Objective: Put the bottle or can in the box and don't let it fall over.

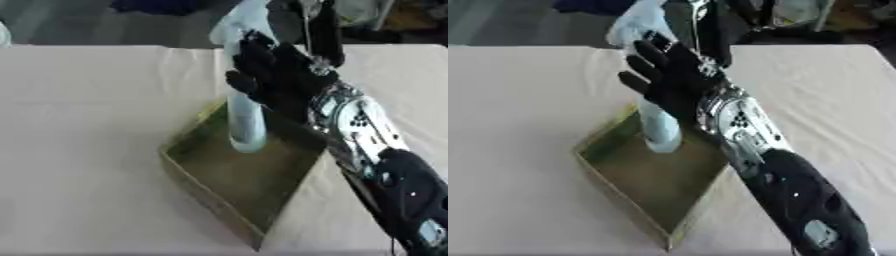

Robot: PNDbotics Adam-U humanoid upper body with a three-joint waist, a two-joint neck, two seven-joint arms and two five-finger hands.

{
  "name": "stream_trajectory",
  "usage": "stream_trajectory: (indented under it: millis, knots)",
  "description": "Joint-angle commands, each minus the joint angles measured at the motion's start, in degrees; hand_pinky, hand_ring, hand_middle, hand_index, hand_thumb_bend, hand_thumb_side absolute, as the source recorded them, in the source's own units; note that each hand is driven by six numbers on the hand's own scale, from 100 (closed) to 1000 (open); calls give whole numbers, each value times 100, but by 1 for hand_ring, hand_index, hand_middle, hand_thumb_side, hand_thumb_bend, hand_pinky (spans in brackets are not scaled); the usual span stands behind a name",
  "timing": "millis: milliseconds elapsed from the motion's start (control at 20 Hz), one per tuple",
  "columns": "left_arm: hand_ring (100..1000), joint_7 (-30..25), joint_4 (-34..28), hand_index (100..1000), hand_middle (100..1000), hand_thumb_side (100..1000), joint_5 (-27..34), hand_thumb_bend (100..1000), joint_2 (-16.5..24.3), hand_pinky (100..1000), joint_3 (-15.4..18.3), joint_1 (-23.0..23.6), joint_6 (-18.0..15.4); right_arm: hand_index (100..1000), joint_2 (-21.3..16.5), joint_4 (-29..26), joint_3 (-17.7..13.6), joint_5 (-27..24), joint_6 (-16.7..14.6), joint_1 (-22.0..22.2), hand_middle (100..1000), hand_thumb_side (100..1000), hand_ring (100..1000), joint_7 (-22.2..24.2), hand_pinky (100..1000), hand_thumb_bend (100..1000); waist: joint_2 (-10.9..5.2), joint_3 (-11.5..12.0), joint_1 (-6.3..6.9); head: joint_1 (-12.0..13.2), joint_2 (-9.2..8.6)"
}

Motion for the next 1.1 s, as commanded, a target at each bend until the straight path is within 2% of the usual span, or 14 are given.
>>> stream_trajectory:
  millis: [50,700,900,1100]
  knots:
    - [943,-6,-79,805,831,698,-18,547,117,1000,47,-69,-8,945,-151,-137,85,-55,83,134,100,1000,100,-46,100,205,-30,-3,33,-14,-67]
    - [943,-17,-97,805,832,698,-7,547,82,1000,38,-119,-12,948,-497,-137,474,-352,256,1101,100,1000,100,-557,100,198,28,38,66,-68,-132]
    - [943,-18,-101,806,832,697,-6,547,89,1000,41,-129,-14,950,-629,-137,484,-492,224,1323,100,1000,100,-751,100,199,31,42,65,-64,-137]
    - [944,-20,-97,806,832,698,-8,546,86,1000,42,-122,-10,949,-743,-137,354,-442,84,1422,100,1000,100,-789,100,199,24,30,62,-53,-148]
